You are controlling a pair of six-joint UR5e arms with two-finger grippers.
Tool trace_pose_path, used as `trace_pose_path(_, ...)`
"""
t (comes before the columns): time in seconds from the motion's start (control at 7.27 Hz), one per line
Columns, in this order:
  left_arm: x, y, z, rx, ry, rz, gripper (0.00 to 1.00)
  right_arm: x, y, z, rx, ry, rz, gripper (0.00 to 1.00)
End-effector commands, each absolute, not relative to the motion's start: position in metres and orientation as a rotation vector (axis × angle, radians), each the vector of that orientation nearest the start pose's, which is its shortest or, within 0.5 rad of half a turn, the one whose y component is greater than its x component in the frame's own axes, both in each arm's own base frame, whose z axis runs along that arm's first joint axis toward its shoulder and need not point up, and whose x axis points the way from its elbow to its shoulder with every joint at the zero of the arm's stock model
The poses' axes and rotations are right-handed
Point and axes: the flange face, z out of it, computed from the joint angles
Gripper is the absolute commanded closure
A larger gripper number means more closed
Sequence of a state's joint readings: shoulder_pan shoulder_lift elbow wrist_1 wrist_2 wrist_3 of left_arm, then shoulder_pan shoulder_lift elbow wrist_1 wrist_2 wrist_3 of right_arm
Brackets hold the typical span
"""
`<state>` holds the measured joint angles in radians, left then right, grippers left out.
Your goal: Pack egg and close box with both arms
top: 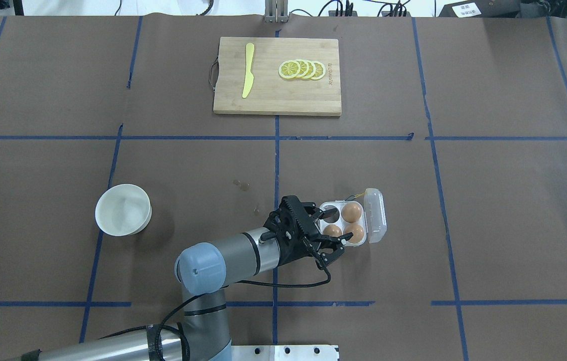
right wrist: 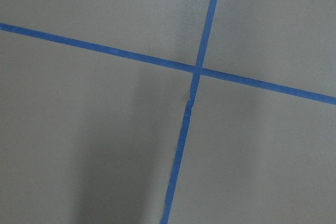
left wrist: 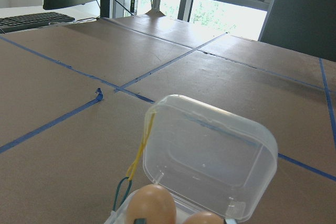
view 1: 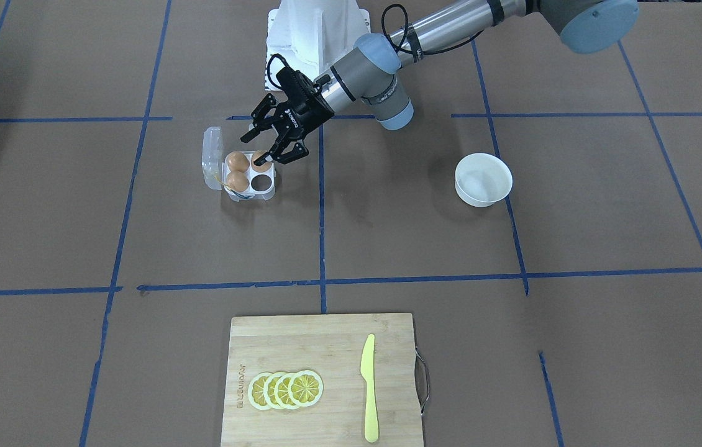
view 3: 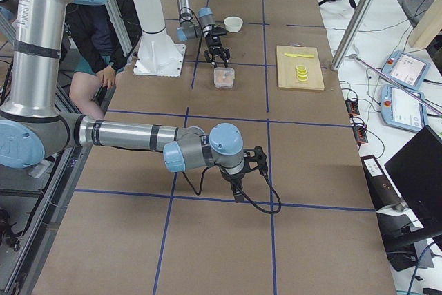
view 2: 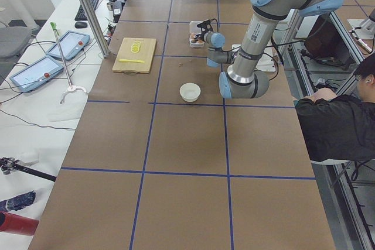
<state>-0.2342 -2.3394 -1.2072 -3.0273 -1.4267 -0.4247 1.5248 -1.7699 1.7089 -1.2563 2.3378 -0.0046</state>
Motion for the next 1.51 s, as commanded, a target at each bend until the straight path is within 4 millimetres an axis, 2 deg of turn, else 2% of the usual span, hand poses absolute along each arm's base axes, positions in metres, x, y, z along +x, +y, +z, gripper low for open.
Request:
trace_pose_path(0.0,0.654,-0.312,0.172,1.261,1.445,0.447,0.01,0.045,-0.425,0.647,0.226,-0.768,-0.146,0.0)
trace_pose_path(0.28,0.637,-0.315,0.139,1.21,1.427,0.475,0.01,0.045,-0.425,0.646,0.228,-0.77,-0.146,0.0)
trace_pose_path(0.55,0.595,-0.338,0.112,1.134,1.367,0.542,0.01,0.045,-0.424,0.647,0.226,-0.77,-0.146,0.0)
trace_pose_path(0.69,0.567,-0.346,0.101,1.06,1.324,0.56,0.01,0.045,-0.424,0.646,0.228,-0.77,-0.146,0.0)
trace_pose_path(0.83,0.542,-0.362,0.101,0.917,1.271,0.564,0.01,0.045,-0.424,0.646,0.228,-0.77,-0.146,0.0)
trace_pose_path(0.96,0.502,-0.385,0.111,0.804,1.185,0.573,0.01,0.045,-0.425,0.645,0.229,-0.77,-0.145,0.0)
trace_pose_path(1.1,0.449,-0.415,0.124,0.706,1.083,0.54,0.01,0.045,-0.425,0.646,0.228,-0.77,-0.146,0.0)
trace_pose_path(1.24,0.378,-0.467,0.125,0.663,0.969,0.441,0.01,0.045,-0.424,0.647,0.226,-0.77,-0.146,0.0)
trace_pose_path(1.38,0.319,-0.486,0.133,0.646,0.913,0.448,0.01,0.045,-0.425,0.645,0.231,-0.769,-0.149,0.0)
